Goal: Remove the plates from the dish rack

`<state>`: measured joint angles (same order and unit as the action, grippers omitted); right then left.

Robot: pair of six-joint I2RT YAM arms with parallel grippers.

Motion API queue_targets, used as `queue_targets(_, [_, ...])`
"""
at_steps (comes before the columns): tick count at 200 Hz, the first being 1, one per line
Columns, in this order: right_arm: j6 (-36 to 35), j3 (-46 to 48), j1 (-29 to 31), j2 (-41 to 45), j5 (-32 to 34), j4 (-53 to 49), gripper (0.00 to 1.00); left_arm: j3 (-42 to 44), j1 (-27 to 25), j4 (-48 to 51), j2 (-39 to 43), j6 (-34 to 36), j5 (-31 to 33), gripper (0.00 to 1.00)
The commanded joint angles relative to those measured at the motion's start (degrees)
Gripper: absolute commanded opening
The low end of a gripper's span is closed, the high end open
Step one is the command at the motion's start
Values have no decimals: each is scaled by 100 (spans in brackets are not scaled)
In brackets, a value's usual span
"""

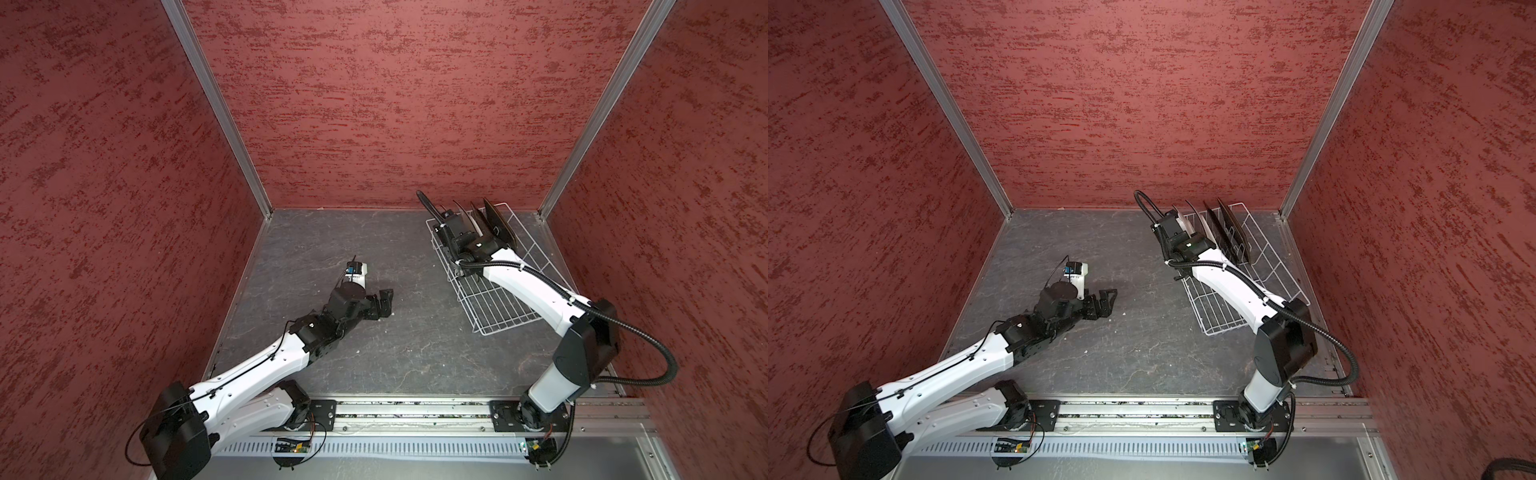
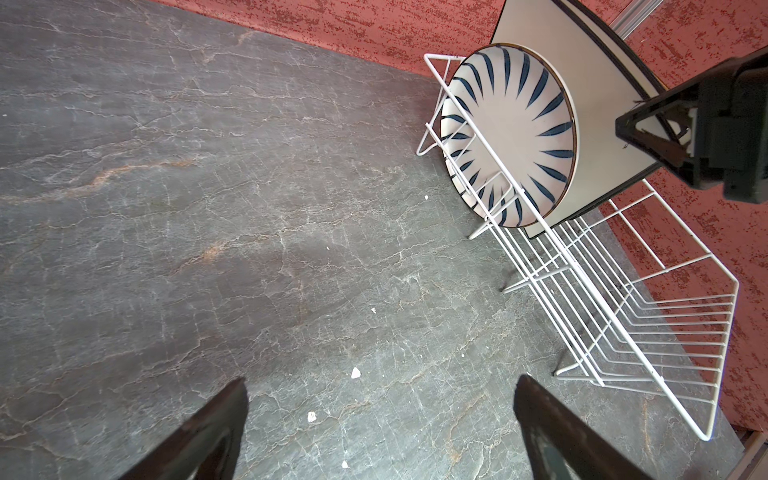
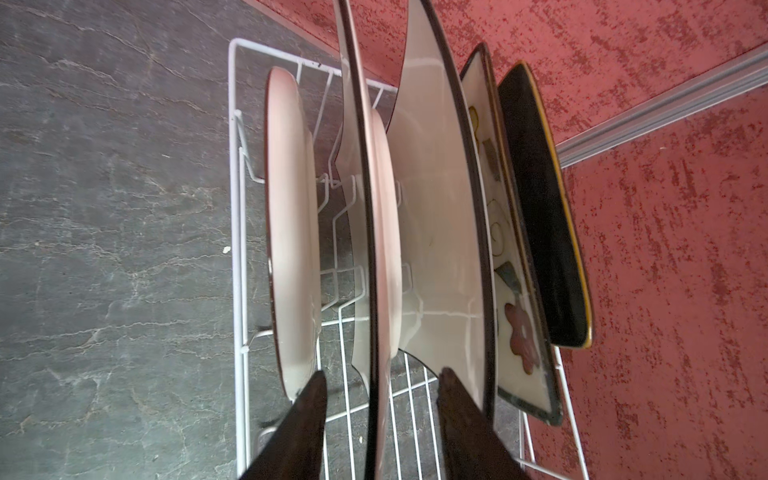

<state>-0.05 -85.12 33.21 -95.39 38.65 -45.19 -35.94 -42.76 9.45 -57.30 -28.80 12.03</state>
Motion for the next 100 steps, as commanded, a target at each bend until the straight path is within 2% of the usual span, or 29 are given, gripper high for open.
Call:
queue_targets(1, [-143,84,-69,-41,28,304,42,96,31,-11,95,-78,10,99])
queue_targets(100, [-344,281,-175,-322,184,765,31,192,31,-14,178,-118,114,99])
